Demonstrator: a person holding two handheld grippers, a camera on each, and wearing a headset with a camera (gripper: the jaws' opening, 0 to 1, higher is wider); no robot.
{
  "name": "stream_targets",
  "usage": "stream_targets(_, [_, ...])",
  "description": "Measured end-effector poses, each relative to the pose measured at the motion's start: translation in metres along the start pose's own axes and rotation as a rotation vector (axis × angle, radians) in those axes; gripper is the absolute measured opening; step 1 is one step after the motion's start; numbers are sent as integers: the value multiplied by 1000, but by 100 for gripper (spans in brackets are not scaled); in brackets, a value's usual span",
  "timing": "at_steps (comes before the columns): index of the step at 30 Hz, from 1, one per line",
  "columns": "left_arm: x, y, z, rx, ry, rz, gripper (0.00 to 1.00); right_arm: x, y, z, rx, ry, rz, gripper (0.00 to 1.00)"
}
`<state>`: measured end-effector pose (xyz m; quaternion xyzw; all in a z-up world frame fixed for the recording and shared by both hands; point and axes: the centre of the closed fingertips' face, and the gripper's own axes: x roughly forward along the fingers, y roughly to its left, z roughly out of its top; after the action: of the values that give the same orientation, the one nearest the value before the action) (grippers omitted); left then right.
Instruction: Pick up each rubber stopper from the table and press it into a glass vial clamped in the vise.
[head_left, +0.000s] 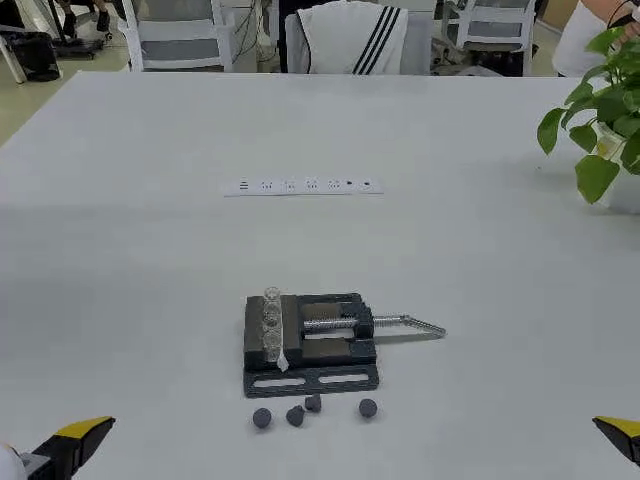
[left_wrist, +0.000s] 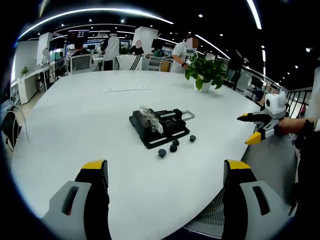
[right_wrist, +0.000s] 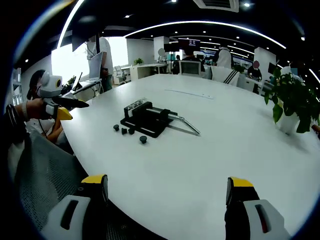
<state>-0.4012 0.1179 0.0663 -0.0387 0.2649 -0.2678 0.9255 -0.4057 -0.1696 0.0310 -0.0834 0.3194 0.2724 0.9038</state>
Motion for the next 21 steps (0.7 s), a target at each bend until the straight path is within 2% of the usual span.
stream_targets(7, [1, 1, 3, 30, -9, -3, 95, 1, 5, -1, -6, 13, 9, 98])
stream_targets(11, [1, 1, 3, 25, -14, -1, 95, 1, 7, -2, -10, 20, 13, 98])
stream_targets(15, [0, 2, -1, 39, 4, 6, 95, 2, 7, -4, -11, 30, 22, 98])
stream_targets(21, [-1, 5, -5, 30, 14, 15, 95, 6, 7, -7, -7, 46, 47, 97])
